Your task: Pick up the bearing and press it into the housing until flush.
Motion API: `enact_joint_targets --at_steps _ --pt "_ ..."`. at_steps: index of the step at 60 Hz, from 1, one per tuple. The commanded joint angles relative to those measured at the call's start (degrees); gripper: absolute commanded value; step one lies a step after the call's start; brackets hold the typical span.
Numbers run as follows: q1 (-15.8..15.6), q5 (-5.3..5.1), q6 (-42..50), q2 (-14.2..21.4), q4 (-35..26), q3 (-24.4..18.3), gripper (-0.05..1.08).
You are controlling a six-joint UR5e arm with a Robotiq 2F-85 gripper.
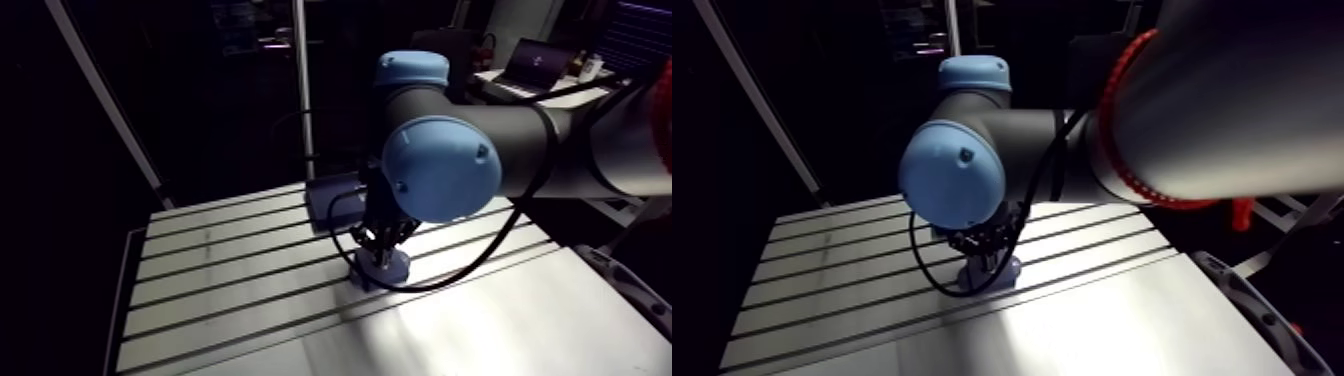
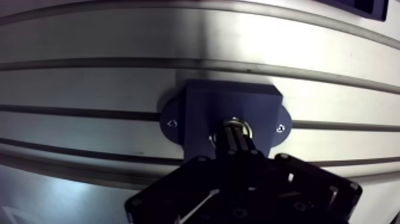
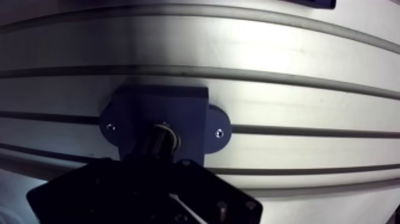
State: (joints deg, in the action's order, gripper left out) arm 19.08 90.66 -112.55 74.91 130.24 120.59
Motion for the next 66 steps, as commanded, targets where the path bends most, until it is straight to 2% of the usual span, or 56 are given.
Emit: enact_joint_targets --at_steps 1,35,50,66 --pt "-0.01 0.0 0.0 -0.33 -0.02 0.05 1.07" --pt "-0.01 -0.17 0.0 -0.09 -0.09 -0.45 1.07" --pt "-0.26 -0.18 0.0 2.04 -1.37 -1.42 1.07" --pt "-0.36 -0.18 0.08 4.81 -5.44 -3.83 1.07"
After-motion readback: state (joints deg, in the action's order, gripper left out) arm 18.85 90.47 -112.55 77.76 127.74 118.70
